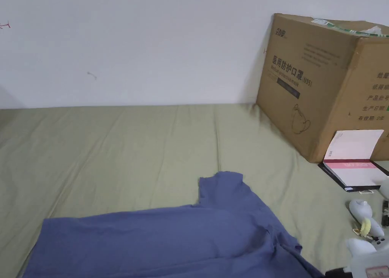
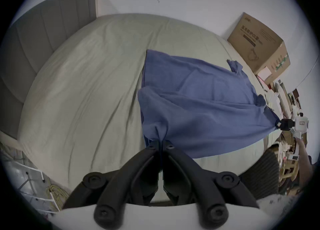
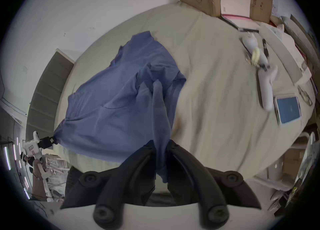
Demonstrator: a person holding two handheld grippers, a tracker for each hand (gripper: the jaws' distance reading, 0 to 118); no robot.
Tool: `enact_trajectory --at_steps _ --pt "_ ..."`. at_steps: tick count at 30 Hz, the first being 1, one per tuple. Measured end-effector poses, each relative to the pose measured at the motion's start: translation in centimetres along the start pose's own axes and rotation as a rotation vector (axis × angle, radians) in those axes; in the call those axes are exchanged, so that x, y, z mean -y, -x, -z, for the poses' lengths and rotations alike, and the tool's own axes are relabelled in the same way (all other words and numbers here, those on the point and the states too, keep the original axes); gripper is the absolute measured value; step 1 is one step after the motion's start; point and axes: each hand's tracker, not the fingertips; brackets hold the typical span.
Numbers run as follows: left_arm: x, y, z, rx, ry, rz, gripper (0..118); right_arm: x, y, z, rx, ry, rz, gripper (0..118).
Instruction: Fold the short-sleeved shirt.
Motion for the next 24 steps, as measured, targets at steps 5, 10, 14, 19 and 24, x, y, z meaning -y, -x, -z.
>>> enact_trajectory --at_steps 5,10,14,19,24 --pt "3.2 2.0 1.5 0.103 0.126 -0.072 3 3.0 -1.9 1.8 -0.049 0.03 0.121 10" --pt "3.5 2.4 0.6 0.117 0.069 -0.167 117 3.6 -1.0 1.4 -0.061 -0.011 0.166 105" --pt "3.6 2.8 -0.5 0.197 -0.004 -0.285 114 3.5 0.3 0.2 -0.048 -0.108 0.102 118" --pt "3.3 0.6 -3.1 0.31 -0.208 -0.337 114 3.1 2.9 -2.5 -0.066 -0.235 0.039 118" --pt "0.7 -3.3 -7.6 0.215 -0.394 -0.123 112 1.4 7.6 -6.0 -0.048 -0.398 -0.095 118"
